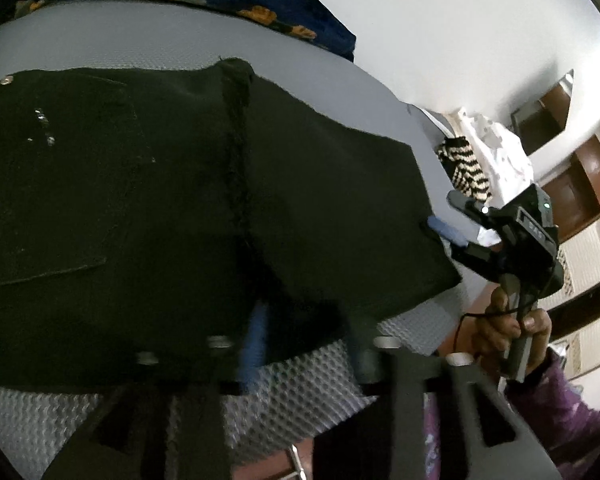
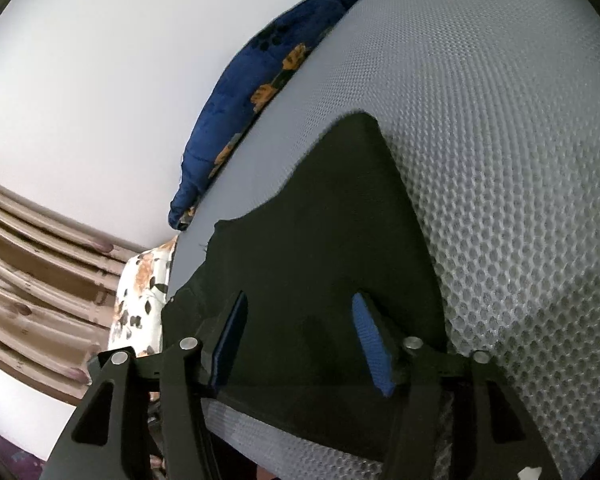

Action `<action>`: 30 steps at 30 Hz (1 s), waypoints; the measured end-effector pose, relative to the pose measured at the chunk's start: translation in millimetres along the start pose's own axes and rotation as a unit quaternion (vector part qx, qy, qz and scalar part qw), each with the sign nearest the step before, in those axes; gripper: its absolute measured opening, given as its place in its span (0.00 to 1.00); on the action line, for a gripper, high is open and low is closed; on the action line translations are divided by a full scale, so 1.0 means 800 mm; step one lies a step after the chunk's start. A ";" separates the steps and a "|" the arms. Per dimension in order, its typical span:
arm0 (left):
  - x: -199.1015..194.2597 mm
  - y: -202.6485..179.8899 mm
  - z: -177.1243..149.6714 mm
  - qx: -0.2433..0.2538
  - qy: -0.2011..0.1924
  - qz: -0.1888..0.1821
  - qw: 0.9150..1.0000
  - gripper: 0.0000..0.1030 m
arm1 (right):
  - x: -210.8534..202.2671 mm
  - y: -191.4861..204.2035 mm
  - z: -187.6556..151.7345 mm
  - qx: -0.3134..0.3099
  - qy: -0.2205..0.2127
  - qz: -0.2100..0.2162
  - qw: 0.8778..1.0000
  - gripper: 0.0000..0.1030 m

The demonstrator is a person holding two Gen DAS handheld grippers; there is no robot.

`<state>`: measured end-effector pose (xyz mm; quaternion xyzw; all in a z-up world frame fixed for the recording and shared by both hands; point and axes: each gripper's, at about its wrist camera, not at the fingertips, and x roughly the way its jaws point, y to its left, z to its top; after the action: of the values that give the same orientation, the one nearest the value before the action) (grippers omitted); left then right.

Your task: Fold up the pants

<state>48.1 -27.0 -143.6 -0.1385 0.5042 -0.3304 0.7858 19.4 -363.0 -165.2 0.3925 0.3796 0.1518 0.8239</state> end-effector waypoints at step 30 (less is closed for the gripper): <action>-0.167 0.293 0.071 -0.025 0.001 0.016 1.000 0.79 | 0.164 0.195 -0.054 -0.126 0.118 -0.002 0.985 0.68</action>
<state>151.0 229.1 -153.3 -0.1499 0.5151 -0.3055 0.7867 82.1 -167.8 -129.9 0.2638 0.4530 0.2418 0.8165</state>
